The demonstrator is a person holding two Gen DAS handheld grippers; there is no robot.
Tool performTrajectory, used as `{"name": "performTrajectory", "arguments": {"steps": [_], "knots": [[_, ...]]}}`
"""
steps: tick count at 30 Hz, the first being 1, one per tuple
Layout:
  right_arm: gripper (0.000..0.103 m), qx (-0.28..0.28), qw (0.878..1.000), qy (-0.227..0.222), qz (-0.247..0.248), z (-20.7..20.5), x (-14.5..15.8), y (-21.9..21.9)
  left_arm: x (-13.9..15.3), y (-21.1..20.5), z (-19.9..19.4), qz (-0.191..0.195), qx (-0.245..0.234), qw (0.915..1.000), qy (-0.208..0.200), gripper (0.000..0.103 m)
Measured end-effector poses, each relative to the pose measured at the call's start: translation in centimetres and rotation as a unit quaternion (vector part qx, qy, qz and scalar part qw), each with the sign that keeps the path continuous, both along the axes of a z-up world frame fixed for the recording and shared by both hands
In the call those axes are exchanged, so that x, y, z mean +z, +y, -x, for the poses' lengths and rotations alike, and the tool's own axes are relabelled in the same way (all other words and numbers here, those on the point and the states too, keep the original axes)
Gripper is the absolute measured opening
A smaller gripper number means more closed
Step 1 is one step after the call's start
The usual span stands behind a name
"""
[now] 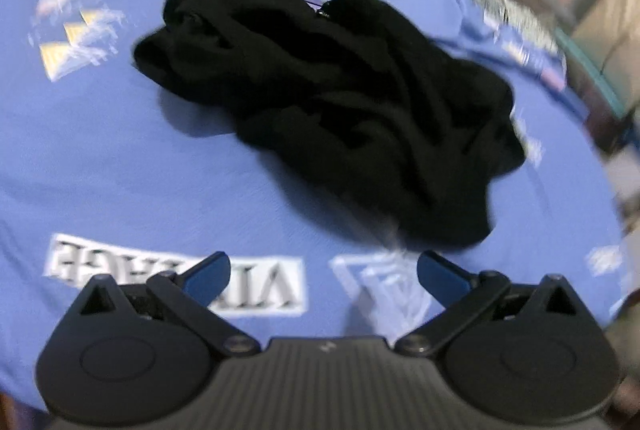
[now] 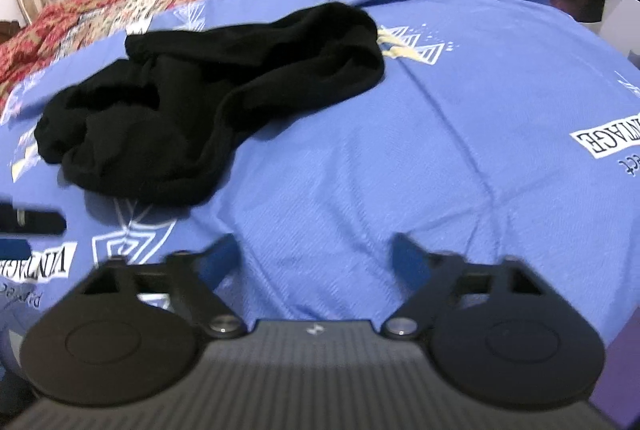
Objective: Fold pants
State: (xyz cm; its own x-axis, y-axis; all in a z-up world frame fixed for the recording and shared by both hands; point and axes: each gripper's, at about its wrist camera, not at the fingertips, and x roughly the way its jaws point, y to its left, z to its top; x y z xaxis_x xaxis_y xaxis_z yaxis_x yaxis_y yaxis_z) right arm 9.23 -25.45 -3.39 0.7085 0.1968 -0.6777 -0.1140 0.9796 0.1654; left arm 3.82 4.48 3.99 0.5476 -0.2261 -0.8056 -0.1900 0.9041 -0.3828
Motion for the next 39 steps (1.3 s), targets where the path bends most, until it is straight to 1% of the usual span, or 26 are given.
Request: {"name": "performTrajectory", "arguments": {"steps": [2,3,4,5,6,7,8,9,10,11,14,17,19,21,23,25,26,27,28,29,30,31,32,34,37,39], "knots": [[0.048,-0.006,1.000,-0.007,-0.005,0.2,0.1,-0.4,0.0,0.5,-1.8,0.060,0.004,0.9982,0.002,0.103],[0.044,-0.009,1.000,-0.011,-0.005,0.3,0.2,-0.5,-0.1,0.6,-2.7,0.078,0.005,0.9969,0.003,0.103],[0.038,-0.011,1.000,-0.015,-0.006,0.3,0.4,-0.8,-0.3,0.5,-3.7,0.085,0.008,0.9964,0.004,0.103],[0.037,-0.014,1.000,-0.019,-0.009,0.2,0.6,-1.1,-0.6,0.3,-4.4,0.081,0.013,0.9966,0.007,0.101],[0.037,-0.018,0.999,-0.025,-0.012,0.0,0.9,-1.5,-0.9,0.3,-5.5,0.076,0.020,0.9968,0.013,0.096],[0.037,-0.021,0.999,-0.032,-0.012,-0.1,1.2,-1.7,-1.4,0.1,-6.4,0.074,0.024,0.9967,0.023,0.066],[0.037,-0.023,0.999,-0.039,-0.010,-0.4,1.6,-1.9,-2.0,-0.2,-7.0,0.076,0.022,0.9961,0.040,0.026],[0.037,-0.021,0.999,-0.047,-0.007,-0.9,2.0,-2.0,-2.6,-0.1,-7.8,0.084,0.021,0.9943,0.061,0.014],[0.037,-0.009,0.998,-0.058,-0.002,-1.6,2.7,-1.9,-2.8,-0.1,-7.6,0.090,0.024,0.9936,0.064,0.013],[0.038,0.005,0.998,-0.067,0.003,-2.3,3.3,-1.6,-2.7,0.1,-7.5,0.090,0.025,0.9941,0.055,0.012],[0.039,0.077,0.991,-0.108,0.032,-5.0,5.2,0.6,-1.6,0.9,-5.0,0.069,0.025,0.9970,0.022,0.010],[0.041,0.147,0.975,-0.144,0.086,-8.3,6.1,4.3,-0.8,3.3,-1.5,0.091,0.038,0.9951,-0.004,0.010],[0.045,0.185,0.967,-0.138,0.104,-10.9,6.0,6.8,-0.5,4.4,2.3,0.108,0.049,0.9927,-0.019,0.010],[0.053,0.214,0.962,-0.126,0.113,-13.1,5.5,9.0,-0.2,5.2,4.7,0.104,0.056,0.9925,-0.031,0.010],[0.055,0.228,0.956,-0.124,0.140,-14.8,4.8,11.2,-0.2,5.5,6.3,0.102,0.056,0.9927,-0.032,0.011],[0.055,0.248,0.949,-0.117,0.158,-16.0,4.1,12.9,-0.3,5.2,6.7,0.099,0.048,0.9934,-0.032,0.014],[0.055,0.256,0.946,-0.113,0.161,-16.0,4.1,13.4,-0.2,5.0,6.5,0.087,0.045,0.9946,-0.033,0.022],[0.055,0.261,0.945,-0.110,0.161,-16.1,4.1,13.9,0.1,5.1,6.5,0.078,0.046,0.9953,-0.034,0.034],[0.056,0.265,0.946,-0.110,0.153,-15.5,4.3,14.1,0.3,5.4,6.3,0.072,0.052,0.9954,-0.038,0.066],[0.061,0.268,0.947,-0.110,0.139,-15.0,4.6,13.8,0.4,6.0,6.4,0.072,0.061,0.9944,-0.048,0.086],[0.064,0.271,0.948,-0.112,0.124,-14.5,5.1,13.7,0.5,6.7,6.8,0.078,0.067,0.9929,-0.059,0.090],[0.070,0.275,0.948,-0.118,0.109,-13.9,5.6,13.6,0.4,7.4,6.6,0.089,0.072,0.9913,-0.064,0.092],[0.073,0.279,0.947,-0.125,0.101,-13.4,6.0,13.5,0.3,8.1,6.1,0.105,0.077,0.9893,-0.066,0.092],[0.073,0.291,0.943,-0.131,0.097,-12.9,6.2,14.0,-0.6,9.5,4.5,0.136,0.093,0.9846,-0.059,0.093],[0.073,0.306,0.937,-0.121,0.122,-13.5,5.3,15.7,-2.3,10.2,1.4,0.177,0.102,0.9783,-0.034,0.090],[0.066,0.306,0.938,-0.101,0.131,-14.4,4.5,16.8,-3.4,9.6,-1.1,0.191,0.085,0.9776,-0.022,0.071]]}}
